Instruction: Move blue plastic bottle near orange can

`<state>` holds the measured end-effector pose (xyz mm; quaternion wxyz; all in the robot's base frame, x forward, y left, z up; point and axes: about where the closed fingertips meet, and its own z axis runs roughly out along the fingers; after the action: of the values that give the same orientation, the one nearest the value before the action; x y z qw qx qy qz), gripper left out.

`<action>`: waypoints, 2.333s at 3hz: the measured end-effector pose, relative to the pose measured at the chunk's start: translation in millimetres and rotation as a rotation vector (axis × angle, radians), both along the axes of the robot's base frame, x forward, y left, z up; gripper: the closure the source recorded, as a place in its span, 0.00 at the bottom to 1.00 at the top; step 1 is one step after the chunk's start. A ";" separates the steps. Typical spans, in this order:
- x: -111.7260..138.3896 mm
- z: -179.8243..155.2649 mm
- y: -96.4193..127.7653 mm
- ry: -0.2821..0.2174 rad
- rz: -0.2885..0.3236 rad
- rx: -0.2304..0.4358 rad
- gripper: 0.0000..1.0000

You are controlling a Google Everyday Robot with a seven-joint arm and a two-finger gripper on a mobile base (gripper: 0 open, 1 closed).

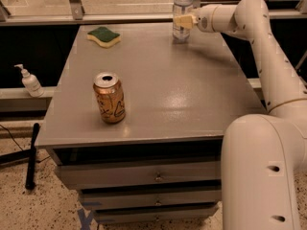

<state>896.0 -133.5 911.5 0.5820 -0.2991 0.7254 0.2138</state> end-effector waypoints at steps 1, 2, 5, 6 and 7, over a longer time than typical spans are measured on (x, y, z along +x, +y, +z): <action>-14.7 11.9 1.4 0.004 0.030 0.036 0.87; -44.0 32.0 2.4 0.003 0.066 0.071 1.00; -167.7 91.0 -13.4 0.006 0.037 0.136 1.00; -166.7 90.3 -10.2 0.008 0.041 0.136 1.00; -176.0 76.9 7.4 0.044 0.103 0.154 1.00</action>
Offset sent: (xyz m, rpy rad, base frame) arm -0.1070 0.0074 0.0503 0.1107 0.0092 0.1088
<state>719.9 -126.1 988.4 0.5754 -0.2856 0.7030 0.3052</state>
